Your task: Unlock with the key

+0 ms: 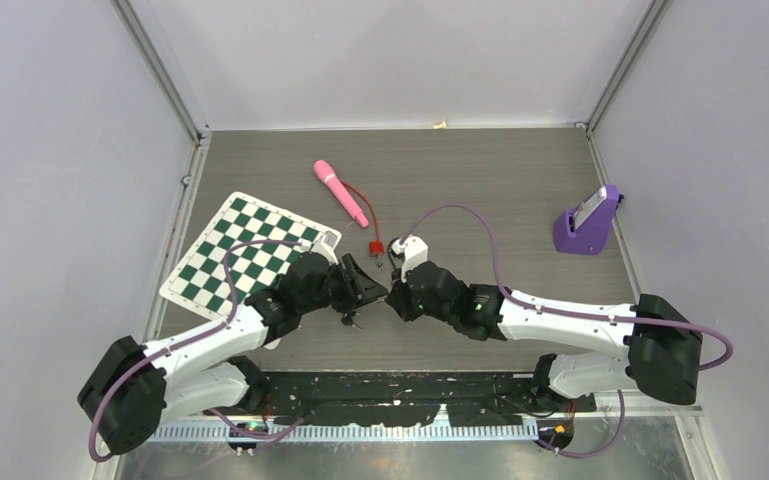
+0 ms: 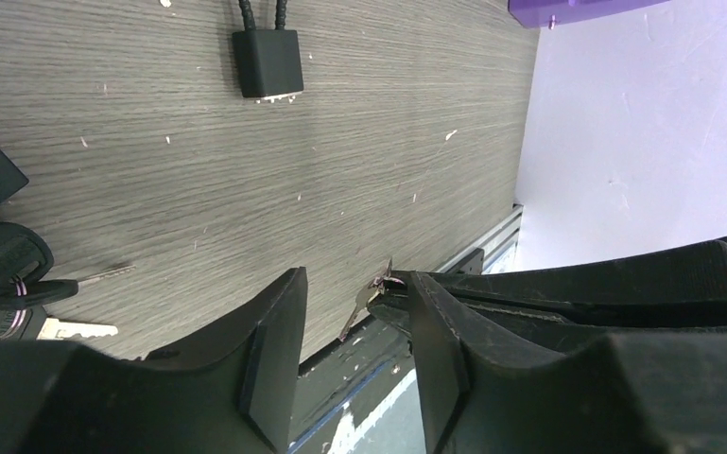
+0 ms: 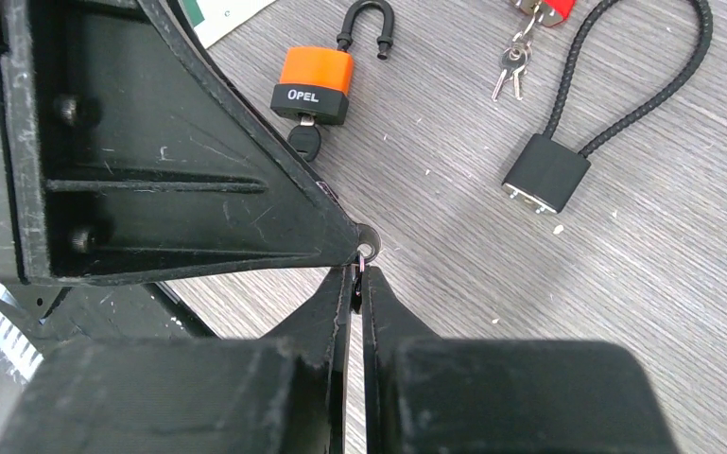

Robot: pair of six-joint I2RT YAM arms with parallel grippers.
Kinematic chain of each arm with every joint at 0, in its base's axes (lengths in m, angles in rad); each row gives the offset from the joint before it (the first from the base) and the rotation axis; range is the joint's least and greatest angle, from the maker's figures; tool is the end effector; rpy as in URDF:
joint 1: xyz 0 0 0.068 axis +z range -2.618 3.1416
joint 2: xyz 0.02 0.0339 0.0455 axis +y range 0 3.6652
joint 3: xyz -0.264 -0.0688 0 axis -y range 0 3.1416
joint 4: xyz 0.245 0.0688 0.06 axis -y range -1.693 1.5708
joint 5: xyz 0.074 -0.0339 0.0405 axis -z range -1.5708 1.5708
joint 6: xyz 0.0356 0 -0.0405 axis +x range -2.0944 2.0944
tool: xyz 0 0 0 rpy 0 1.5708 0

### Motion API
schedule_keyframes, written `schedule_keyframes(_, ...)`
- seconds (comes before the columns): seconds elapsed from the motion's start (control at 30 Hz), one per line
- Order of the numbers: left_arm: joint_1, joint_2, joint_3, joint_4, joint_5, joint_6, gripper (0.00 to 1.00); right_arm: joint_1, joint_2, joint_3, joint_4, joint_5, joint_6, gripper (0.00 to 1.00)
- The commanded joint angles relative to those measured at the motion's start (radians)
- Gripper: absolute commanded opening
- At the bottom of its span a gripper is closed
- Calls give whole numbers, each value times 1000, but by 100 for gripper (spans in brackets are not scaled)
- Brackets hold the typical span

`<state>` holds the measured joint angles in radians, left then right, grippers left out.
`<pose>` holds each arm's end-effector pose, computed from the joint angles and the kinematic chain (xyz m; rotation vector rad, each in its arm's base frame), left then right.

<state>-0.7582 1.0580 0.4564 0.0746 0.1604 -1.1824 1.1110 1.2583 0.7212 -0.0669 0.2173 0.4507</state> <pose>0.1564 -0.1559 0.1995 -0.3944 2.3552 -1.2402 0.1265 0.2382 0.2291 -0.6024 2.1520 0.6515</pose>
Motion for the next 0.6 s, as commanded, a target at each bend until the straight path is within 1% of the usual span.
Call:
schedule_keyframes(0.0, -4, -5, 34, 54, -14, -13, 44, 10, -24, 5, 85, 41, 17, 5)
schedule_keyframes(0.1, -4, -10, 34, 55, -23, -13, 41, 11, -20, 7, 89, 39, 15, 5)
schedule_keyframes(0.27, -5, -6, 35, 63, -25, -13, 31, 14, -8, 15, 88, 35, 14, 5)
schedule_keyframes(0.33, -4, -8, 34, 65, -28, -13, 29, 15, -3, 17, 90, 33, 12, 5)
schedule_keyframes(0.47, -4, -18, 28, 65, -39, -13, 29, 18, 5, 20, 90, 32, 10, 5)
schedule_keyframes(0.57, -5, -31, 23, 65, -54, -13, 33, 21, 8, 20, 90, 32, 10, 5)
